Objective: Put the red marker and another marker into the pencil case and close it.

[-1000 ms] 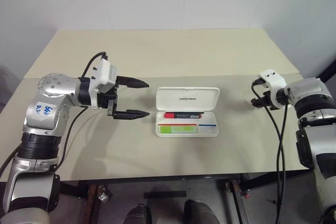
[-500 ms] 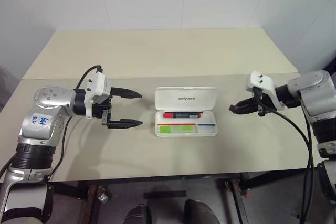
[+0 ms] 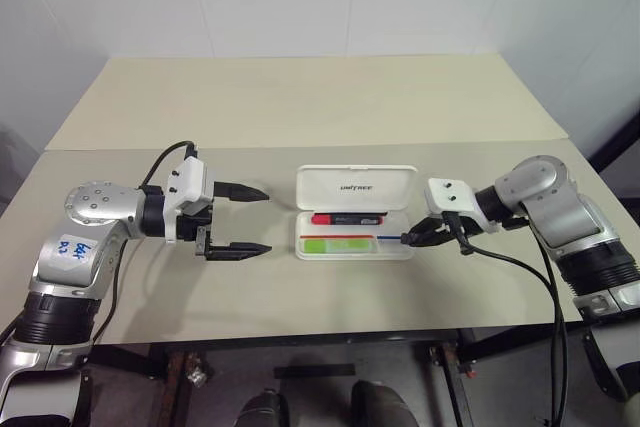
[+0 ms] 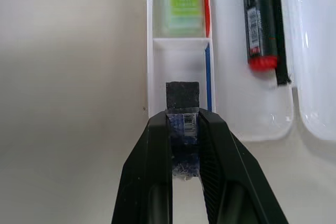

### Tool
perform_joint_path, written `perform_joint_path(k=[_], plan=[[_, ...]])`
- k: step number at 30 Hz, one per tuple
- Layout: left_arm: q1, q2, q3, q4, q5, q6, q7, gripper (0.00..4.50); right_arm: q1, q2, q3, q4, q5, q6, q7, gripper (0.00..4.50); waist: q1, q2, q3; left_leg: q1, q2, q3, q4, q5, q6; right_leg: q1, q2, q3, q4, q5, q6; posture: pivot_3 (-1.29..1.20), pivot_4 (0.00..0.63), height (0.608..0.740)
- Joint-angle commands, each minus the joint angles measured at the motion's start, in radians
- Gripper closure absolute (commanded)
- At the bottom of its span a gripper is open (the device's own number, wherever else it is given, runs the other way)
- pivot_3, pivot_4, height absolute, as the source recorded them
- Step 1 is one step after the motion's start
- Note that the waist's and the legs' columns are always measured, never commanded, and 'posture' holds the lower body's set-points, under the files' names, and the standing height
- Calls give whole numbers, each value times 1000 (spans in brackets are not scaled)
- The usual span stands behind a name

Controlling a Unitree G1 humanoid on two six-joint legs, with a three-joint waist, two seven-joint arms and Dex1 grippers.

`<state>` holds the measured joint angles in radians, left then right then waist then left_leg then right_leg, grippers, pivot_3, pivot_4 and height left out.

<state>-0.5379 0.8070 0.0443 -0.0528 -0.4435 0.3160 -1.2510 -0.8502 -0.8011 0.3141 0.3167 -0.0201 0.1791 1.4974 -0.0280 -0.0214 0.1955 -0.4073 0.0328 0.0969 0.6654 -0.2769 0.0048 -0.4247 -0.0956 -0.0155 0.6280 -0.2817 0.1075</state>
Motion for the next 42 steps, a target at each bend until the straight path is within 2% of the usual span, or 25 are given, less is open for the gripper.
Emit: perform_joint_path(k=[1, 6, 13, 26, 32, 38, 42], plan=[[-5, 13, 29, -43, -17, 6, 13, 0, -33, 38, 23, 16, -27, -14, -21, 4151, 0, 0, 0, 0, 0, 0, 0, 0, 0, 0, 0, 0, 0, 0, 0, 0, 150, 740], [-14, 14, 28, -39, -18, 10, 14, 0, -45, 79, 39, 50, -56, -12, -43, 4151, 0, 0, 0, 0, 0, 0, 0, 0, 0, 0, 0, 0, 1, 0, 0, 0, 150, 740], [-19, 16, 30, -34, -18, 10, 14, 0, -35, 81, 42, 59, -65, -12, -27, 4151, 0, 0, 0, 0, 0, 0, 0, 0, 0, 0, 0, 0, 1, 0, 0, 0, 150, 740], [-33, 14, 25, -25, -12, 5, 13, 0, -50, 85, -2, 0, 12, 89, 9, 23, -1, -2, -1, 1, 0, 0, 0, 0, 0, 0, 0, 0, 2, 0, 0, 0, 150, 740], [-27, 14, 30, -21, -12, -4, 12, 0, -40, 85, -102, -17, 140, 72, 0, 23, 0, -2, -1, 0, 0, 0, 0, 0, 0, 0, 0, 0, 1, 0, 0, 0, 150, 740], [-10, 6, 78, 13, -40, -13, 13, 0, 5, 50, -261, -123, 353, 227, 19, 23, 1, -2, -1, 0, 3, 0, 0, 0, 0, 0, 0, 0, 1, 0, 0, 0, 150, 740], [-1, 12, 100, 63, -36, -40, 5, 0, 74, 51, -359, -149, 416, 180, -32, 23, 1, -2, -1, 0, 3, 0, 0, 0, 0, 0, 0, 0, 0, 0, 0, 0, 150, 740]])
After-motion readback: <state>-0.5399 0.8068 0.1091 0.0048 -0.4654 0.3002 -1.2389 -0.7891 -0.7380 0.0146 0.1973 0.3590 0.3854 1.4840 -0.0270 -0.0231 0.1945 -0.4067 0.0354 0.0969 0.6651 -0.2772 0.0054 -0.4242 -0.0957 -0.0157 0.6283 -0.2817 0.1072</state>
